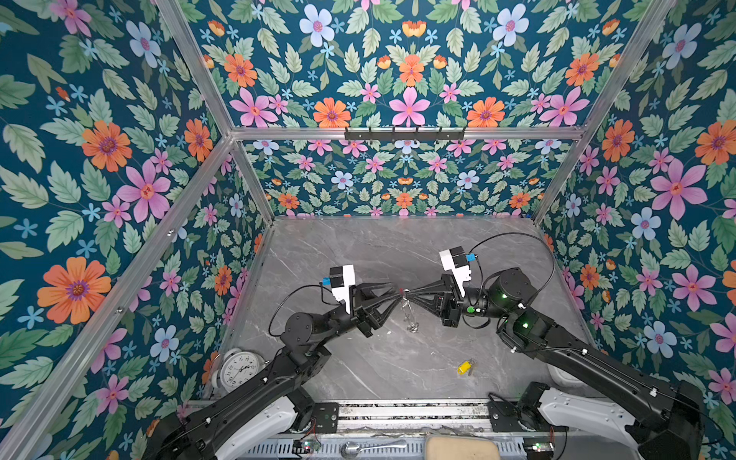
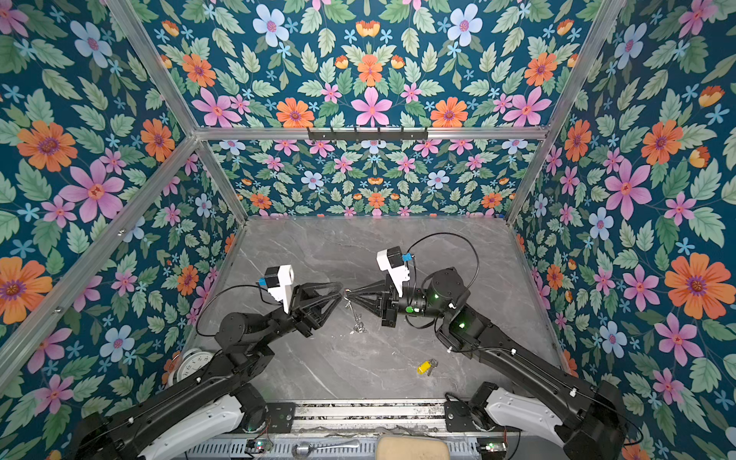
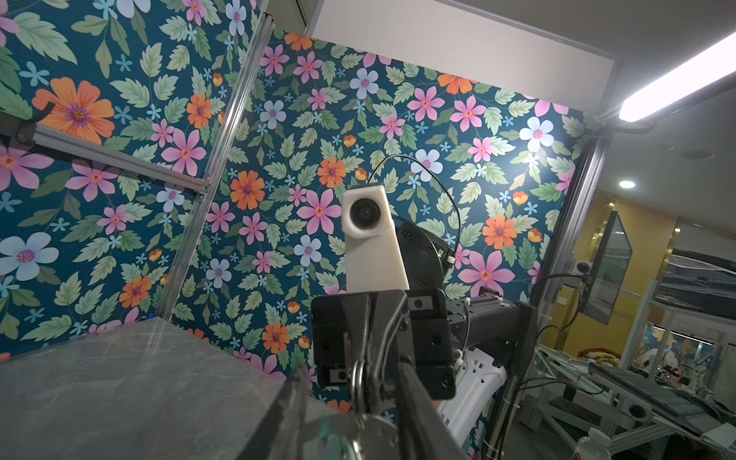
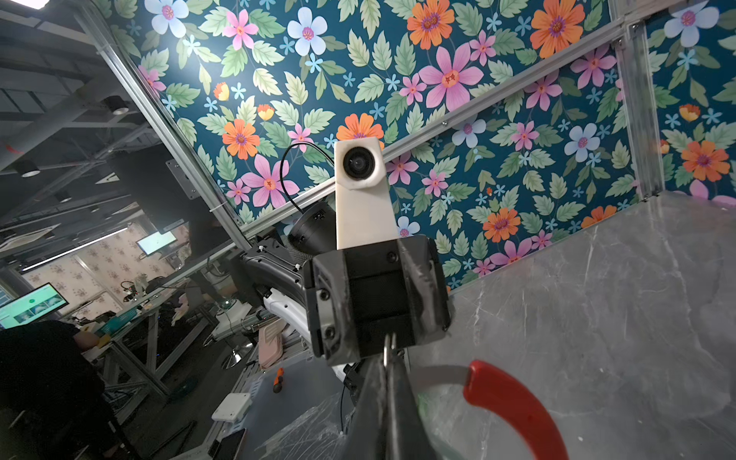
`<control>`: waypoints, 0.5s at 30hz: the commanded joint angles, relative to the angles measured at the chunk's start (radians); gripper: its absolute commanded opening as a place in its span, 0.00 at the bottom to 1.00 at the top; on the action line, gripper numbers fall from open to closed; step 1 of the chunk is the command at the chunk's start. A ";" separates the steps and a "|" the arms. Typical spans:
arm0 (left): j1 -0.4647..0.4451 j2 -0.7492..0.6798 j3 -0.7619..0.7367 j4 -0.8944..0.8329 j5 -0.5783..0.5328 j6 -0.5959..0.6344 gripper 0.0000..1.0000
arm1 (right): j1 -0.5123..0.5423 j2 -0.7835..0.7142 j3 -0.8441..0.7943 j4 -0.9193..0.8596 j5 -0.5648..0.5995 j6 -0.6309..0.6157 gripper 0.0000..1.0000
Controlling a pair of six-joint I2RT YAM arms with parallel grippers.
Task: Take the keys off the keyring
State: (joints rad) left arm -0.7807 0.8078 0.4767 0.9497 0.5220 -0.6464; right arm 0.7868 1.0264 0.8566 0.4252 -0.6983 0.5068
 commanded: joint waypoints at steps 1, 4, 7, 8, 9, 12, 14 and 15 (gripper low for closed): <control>0.003 -0.053 0.023 -0.151 -0.007 0.047 0.45 | -0.007 -0.017 0.035 -0.147 0.006 -0.079 0.00; 0.003 -0.060 0.072 -0.256 0.079 0.065 0.33 | -0.011 -0.019 0.078 -0.261 -0.009 -0.127 0.00; 0.002 -0.029 0.115 -0.313 0.171 0.058 0.34 | -0.011 -0.013 0.122 -0.337 -0.031 -0.166 0.00; 0.003 -0.019 0.128 -0.334 0.189 0.059 0.35 | -0.011 -0.011 0.131 -0.352 -0.038 -0.175 0.00; 0.003 -0.012 0.140 -0.362 0.196 0.065 0.34 | -0.011 -0.013 0.140 -0.365 -0.043 -0.184 0.00; 0.002 -0.010 0.153 -0.410 0.200 0.081 0.30 | -0.011 -0.014 0.154 -0.388 -0.051 -0.198 0.00; 0.003 -0.012 0.157 -0.419 0.206 0.085 0.30 | -0.011 -0.015 0.163 -0.396 -0.056 -0.203 0.00; 0.003 -0.010 0.157 -0.417 0.212 0.085 0.30 | -0.011 -0.013 0.164 -0.396 -0.055 -0.203 0.00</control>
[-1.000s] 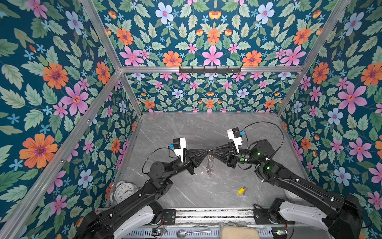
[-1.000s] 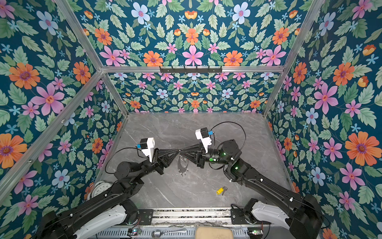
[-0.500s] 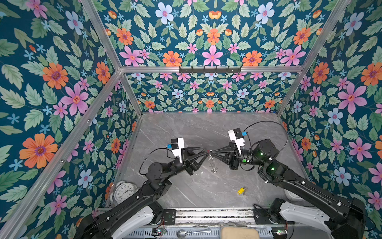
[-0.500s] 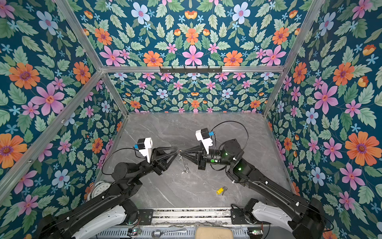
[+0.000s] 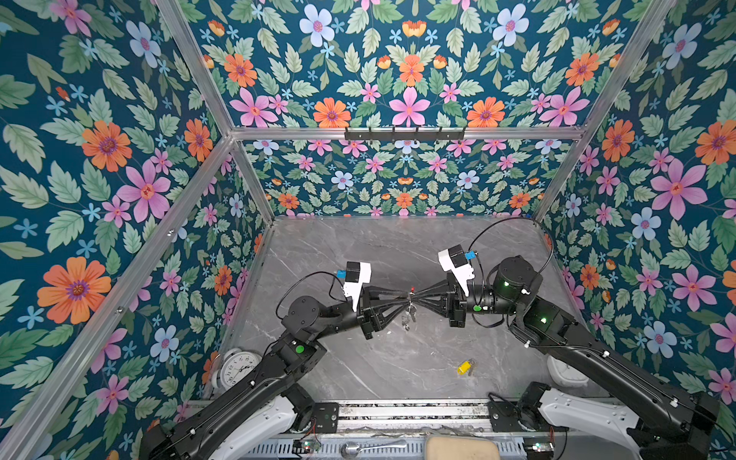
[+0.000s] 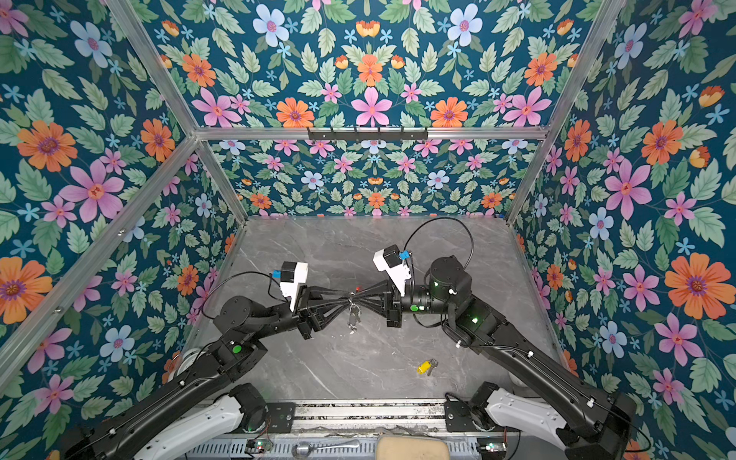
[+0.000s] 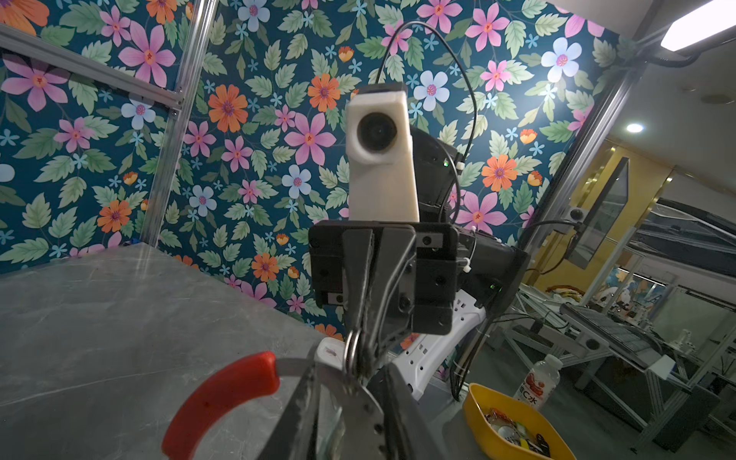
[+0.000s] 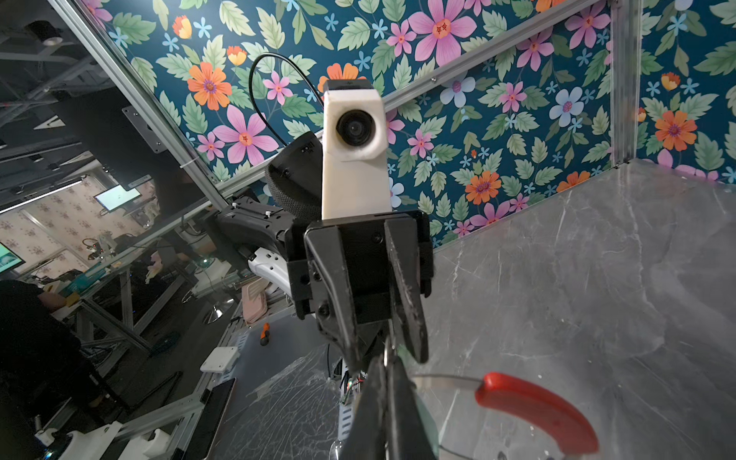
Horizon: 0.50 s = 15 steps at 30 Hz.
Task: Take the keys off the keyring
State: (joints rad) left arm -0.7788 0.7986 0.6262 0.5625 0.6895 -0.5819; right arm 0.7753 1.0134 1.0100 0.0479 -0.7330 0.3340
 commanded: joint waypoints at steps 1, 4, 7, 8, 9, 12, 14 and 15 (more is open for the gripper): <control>0.001 0.002 0.010 -0.027 0.050 0.020 0.30 | 0.001 0.001 0.012 -0.021 -0.022 -0.030 0.00; 0.001 0.015 0.011 -0.003 0.071 0.009 0.26 | 0.001 0.005 0.018 -0.025 -0.020 -0.031 0.00; 0.001 0.027 0.015 0.005 0.083 0.008 0.25 | 0.001 0.008 0.022 -0.025 -0.020 -0.035 0.00; 0.001 0.030 0.019 0.006 0.087 0.008 0.25 | 0.001 0.009 0.025 -0.029 -0.021 -0.037 0.00; 0.001 0.030 0.021 0.004 0.087 0.010 0.26 | 0.000 0.010 0.026 -0.031 -0.020 -0.038 0.00; 0.003 0.016 0.026 -0.026 0.064 0.025 0.30 | 0.001 -0.003 0.023 -0.036 -0.011 -0.043 0.00; 0.014 -0.003 0.023 -0.051 0.055 0.036 0.30 | 0.000 -0.019 0.022 -0.048 -0.006 -0.051 0.00; 0.022 -0.011 0.020 -0.052 0.062 0.035 0.31 | 0.001 -0.025 0.022 -0.053 -0.010 -0.054 0.00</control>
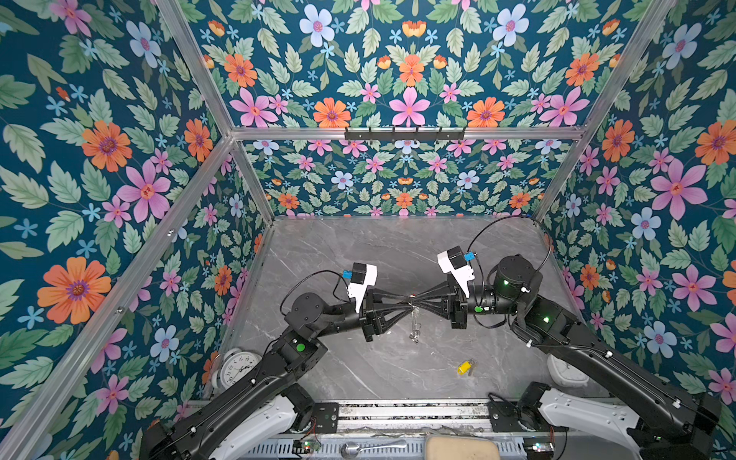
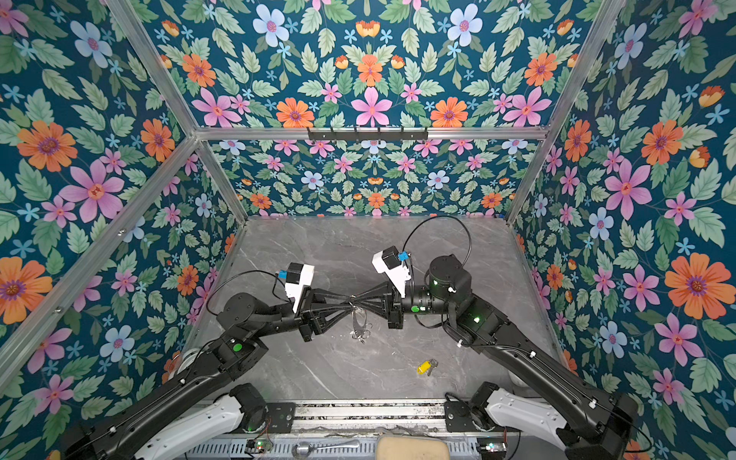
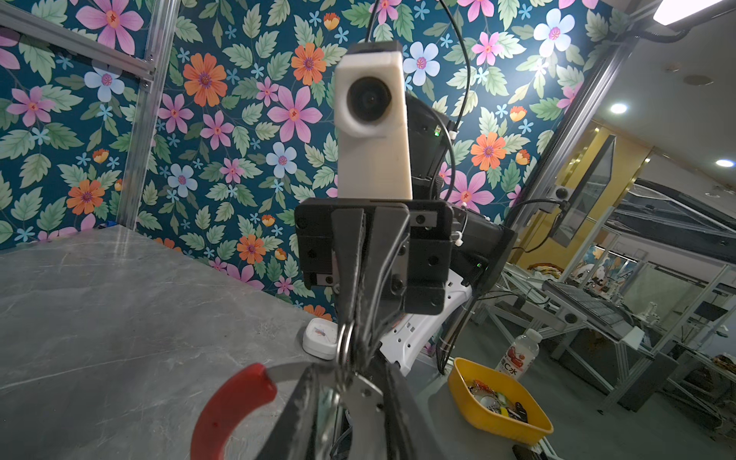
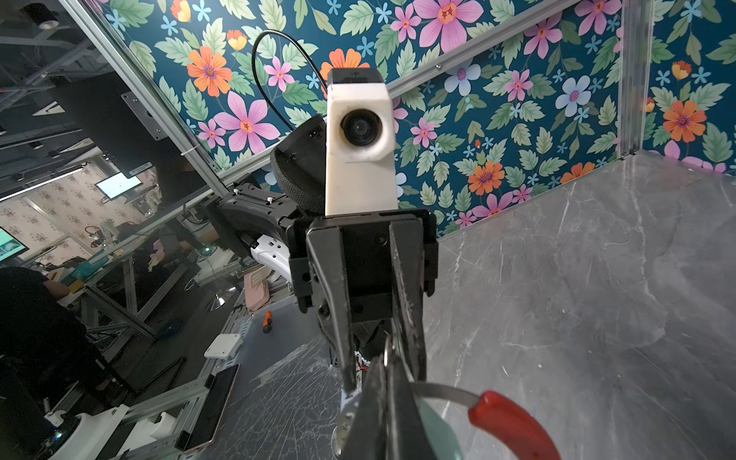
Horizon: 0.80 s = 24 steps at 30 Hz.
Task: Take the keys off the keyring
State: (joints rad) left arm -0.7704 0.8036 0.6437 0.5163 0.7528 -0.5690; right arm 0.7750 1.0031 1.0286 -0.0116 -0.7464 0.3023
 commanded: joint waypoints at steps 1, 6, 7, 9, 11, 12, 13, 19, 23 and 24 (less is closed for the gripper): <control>0.022 -0.019 0.001 0.001 0.010 0.017 0.32 | 0.000 -0.019 0.006 0.000 -0.001 -0.025 0.00; 0.048 0.000 -0.020 0.139 0.091 -0.077 0.36 | 0.000 -0.008 0.012 0.007 -0.054 -0.018 0.00; 0.048 0.007 -0.021 0.157 0.102 -0.089 0.35 | 0.000 -0.001 0.012 0.012 -0.057 -0.015 0.00; 0.047 0.022 -0.022 0.193 0.119 -0.112 0.32 | 0.000 0.009 0.011 0.019 -0.058 -0.012 0.00; 0.046 0.030 -0.028 0.229 0.131 -0.134 0.31 | 0.000 0.018 0.011 0.015 -0.047 -0.013 0.00; 0.047 0.032 -0.031 0.245 0.135 -0.145 0.31 | 0.000 0.021 0.011 0.008 -0.034 -0.016 0.00; 0.049 0.032 -0.033 0.258 0.142 -0.152 0.31 | 0.000 0.022 0.010 0.001 -0.020 -0.020 0.00; 0.048 0.048 -0.036 0.286 0.168 -0.183 0.21 | 0.000 0.019 0.010 -0.023 0.045 -0.031 0.00; 0.048 0.054 -0.030 0.281 0.175 -0.182 0.23 | 0.000 0.014 0.012 -0.022 0.067 -0.030 0.00; 0.047 0.057 -0.028 0.277 0.176 -0.182 0.24 | 0.000 0.014 0.012 -0.020 0.070 -0.027 0.00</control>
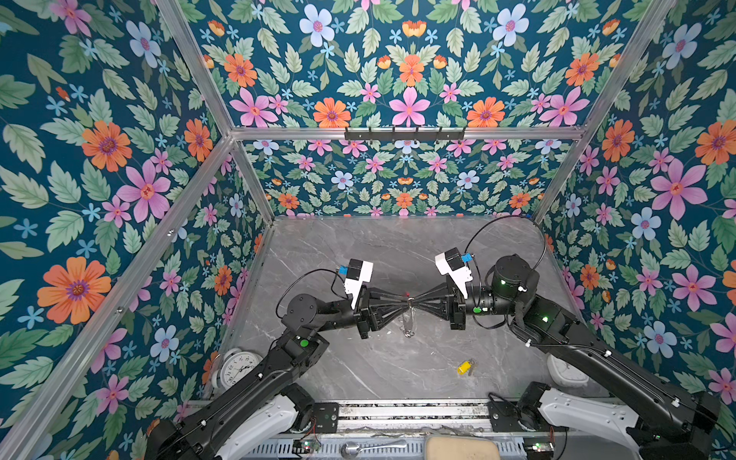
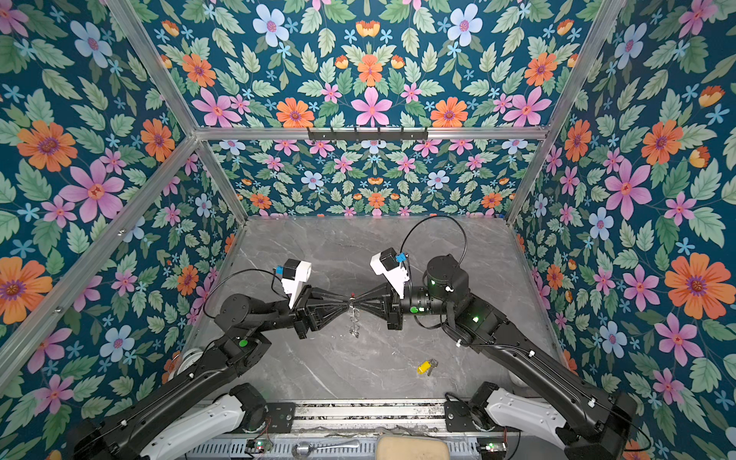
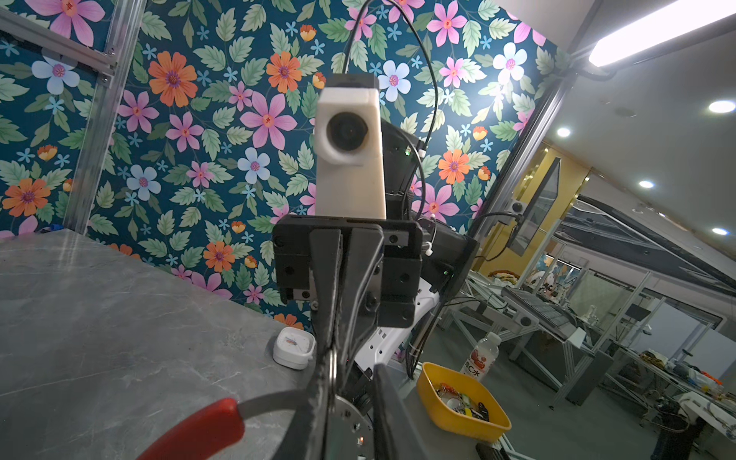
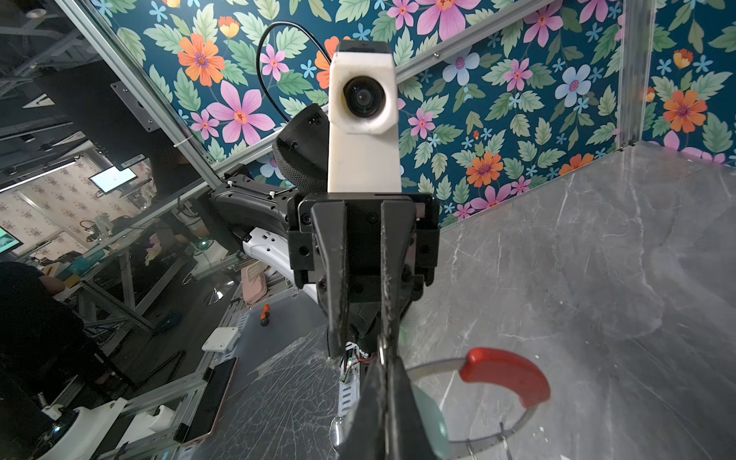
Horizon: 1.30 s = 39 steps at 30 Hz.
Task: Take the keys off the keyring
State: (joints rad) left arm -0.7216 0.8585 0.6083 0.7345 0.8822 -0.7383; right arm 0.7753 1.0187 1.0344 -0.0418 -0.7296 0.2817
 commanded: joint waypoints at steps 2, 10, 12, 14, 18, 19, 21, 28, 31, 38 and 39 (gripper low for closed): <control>-0.002 0.009 0.008 0.057 0.049 -0.014 0.24 | -0.001 -0.003 0.007 0.017 0.056 -0.003 0.00; -0.002 0.023 0.013 0.047 0.042 -0.006 0.17 | -0.001 0.009 0.006 0.060 0.036 0.027 0.00; -0.002 0.019 0.015 0.039 0.035 0.005 0.08 | -0.001 0.012 0.005 0.071 0.029 0.034 0.00; -0.003 0.015 0.015 0.030 0.027 0.015 0.03 | -0.001 0.015 0.001 0.080 0.023 0.039 0.00; -0.004 0.013 0.015 0.027 0.015 0.028 0.00 | -0.001 0.016 -0.004 0.105 0.012 0.057 0.00; -0.007 0.011 0.015 0.027 0.009 0.032 0.00 | -0.001 0.018 -0.002 0.106 0.010 0.057 0.00; -0.011 0.004 0.013 0.025 -0.022 0.043 0.00 | -0.001 0.019 0.001 0.108 0.006 0.062 0.00; -0.023 -0.068 0.016 -0.089 -0.173 0.116 0.00 | -0.001 -0.081 -0.036 0.055 0.127 -0.020 0.46; -0.027 -0.088 0.009 -0.099 -0.201 0.128 0.00 | -0.001 -0.089 -0.061 0.041 0.145 -0.047 0.49; -0.035 -0.099 0.009 -0.090 -0.230 0.153 0.00 | -0.001 -0.045 -0.092 0.087 0.049 -0.058 0.51; -0.036 -0.098 0.008 -0.088 -0.229 0.155 0.00 | 0.000 -0.040 -0.092 0.090 0.049 -0.062 0.51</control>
State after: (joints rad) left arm -0.7555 0.7624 0.6136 0.6235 0.6716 -0.6102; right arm 0.7734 0.9733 0.9443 0.0040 -0.6529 0.2382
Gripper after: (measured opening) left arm 0.049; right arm 0.513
